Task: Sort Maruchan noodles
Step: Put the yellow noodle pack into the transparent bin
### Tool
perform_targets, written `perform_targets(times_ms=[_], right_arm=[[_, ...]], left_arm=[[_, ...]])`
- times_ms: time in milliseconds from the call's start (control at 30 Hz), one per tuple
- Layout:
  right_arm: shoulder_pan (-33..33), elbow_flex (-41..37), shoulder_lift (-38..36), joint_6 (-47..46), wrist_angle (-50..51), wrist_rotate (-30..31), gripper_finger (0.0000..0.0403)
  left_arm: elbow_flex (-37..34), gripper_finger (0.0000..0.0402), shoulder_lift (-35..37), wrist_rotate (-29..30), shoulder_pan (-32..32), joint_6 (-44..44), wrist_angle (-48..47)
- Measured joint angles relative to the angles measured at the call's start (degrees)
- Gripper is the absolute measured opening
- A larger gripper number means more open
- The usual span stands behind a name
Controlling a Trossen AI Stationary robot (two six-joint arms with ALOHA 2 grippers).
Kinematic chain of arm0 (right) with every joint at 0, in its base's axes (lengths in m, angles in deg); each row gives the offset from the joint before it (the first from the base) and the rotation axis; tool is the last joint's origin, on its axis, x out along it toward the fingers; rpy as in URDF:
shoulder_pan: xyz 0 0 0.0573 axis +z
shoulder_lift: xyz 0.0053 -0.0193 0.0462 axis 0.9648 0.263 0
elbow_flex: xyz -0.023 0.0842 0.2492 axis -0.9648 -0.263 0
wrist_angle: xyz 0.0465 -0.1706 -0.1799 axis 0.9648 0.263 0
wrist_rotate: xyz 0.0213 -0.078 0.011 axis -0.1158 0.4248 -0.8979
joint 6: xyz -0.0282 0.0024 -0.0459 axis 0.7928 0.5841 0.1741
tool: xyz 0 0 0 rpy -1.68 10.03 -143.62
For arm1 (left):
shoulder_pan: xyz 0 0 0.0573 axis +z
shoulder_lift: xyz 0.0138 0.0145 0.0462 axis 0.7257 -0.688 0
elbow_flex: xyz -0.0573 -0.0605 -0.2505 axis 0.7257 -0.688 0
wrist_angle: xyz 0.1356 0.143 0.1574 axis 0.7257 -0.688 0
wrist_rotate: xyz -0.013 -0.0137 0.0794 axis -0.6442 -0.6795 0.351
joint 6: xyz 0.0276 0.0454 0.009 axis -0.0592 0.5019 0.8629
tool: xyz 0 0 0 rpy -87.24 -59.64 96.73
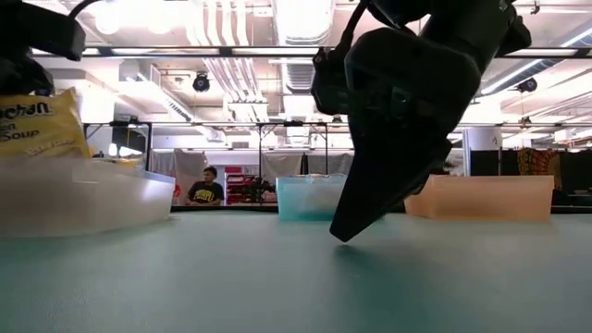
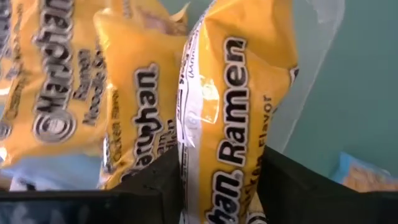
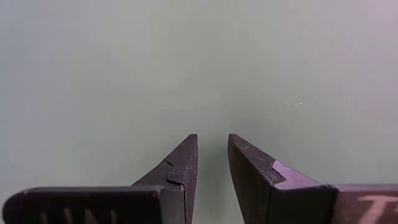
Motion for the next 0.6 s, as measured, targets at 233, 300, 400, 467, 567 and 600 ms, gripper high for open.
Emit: perform_targets(times_ms=[233, 300, 400, 467, 567, 600], right_arm=[[-1.10, 0.00, 0.00, 0.00, -0.14, 0.20, 0.0079], [-1.45, 0.00, 0.01, 0.01, -0.14, 0.20, 0.0079], [-2.03, 0.02, 0.02, 0.01, -0.14, 0.20, 0.0079], [-2.38, 0.02, 0.02, 0.00, -0.12, 0.20, 0.0079], [-2.69, 0.04, 0.02, 0.00, -0.12, 0.22, 0.0079], [-2.70, 0.04, 0.02, -0.01, -0.12, 0.23, 0.0079]], left_arm=[[0.05, 0.0192, -0.02, 0.23, 0.33, -4.45, -1.20], [0.05, 0.0202, -0.02, 0.23, 0.35, -5.79, -2.35], [0.07, 0.0214, -0.07, 0.26, 0.71, -10.57, -6.01], [0.07, 0.0219, 0.04, 0.10, 0.73, -13.91, -6.95], [0.07, 0.0221, 0.46, -2.07, 0.73, -17.56, -5.14], [0.07, 0.0221, 0.56, -2.76, 0.73, -18.45, -3.49]])
